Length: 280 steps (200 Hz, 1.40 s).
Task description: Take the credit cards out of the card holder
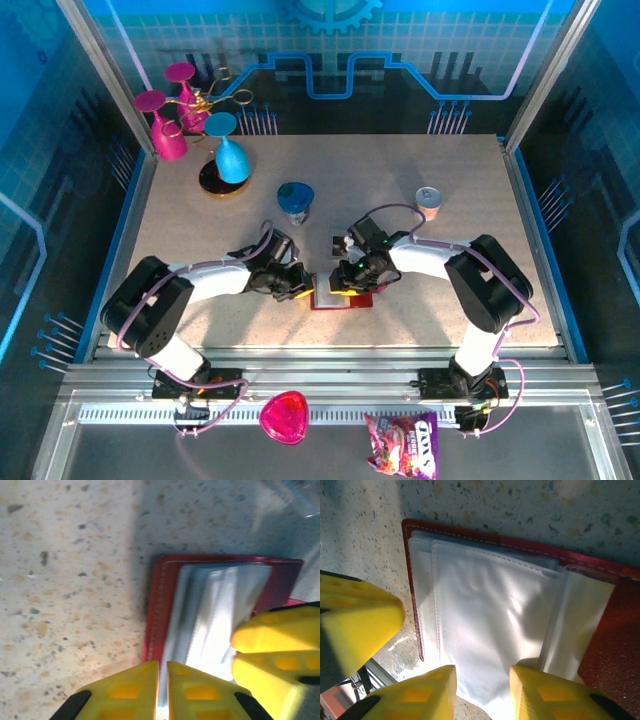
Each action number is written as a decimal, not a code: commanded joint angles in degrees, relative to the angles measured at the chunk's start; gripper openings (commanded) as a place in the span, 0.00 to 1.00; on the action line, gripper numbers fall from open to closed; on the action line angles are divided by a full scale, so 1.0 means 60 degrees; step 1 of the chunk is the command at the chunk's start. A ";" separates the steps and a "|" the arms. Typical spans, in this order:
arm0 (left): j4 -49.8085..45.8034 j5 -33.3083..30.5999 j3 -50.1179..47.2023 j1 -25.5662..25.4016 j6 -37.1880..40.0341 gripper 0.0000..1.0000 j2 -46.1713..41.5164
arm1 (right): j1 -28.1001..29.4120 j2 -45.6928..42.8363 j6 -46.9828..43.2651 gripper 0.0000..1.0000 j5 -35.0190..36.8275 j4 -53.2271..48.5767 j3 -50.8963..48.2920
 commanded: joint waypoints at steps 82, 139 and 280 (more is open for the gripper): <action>0.0583 0.0222 0.0648 -0.0588 -0.1025 0.22 0.0308 | -0.0420 -0.0200 0.0276 0.33 -0.0669 0.0914 -0.0958; 0.1059 0.0220 0.0403 -0.0610 -0.1298 0.28 0.0717 | -0.0574 -0.0214 0.0495 0.34 -0.1065 0.1495 -0.1299; 0.1598 0.0584 0.0616 -0.0622 -0.1524 0.27 0.1171 | -0.0846 -0.0753 0.0761 0.33 -0.1477 0.1973 -0.1688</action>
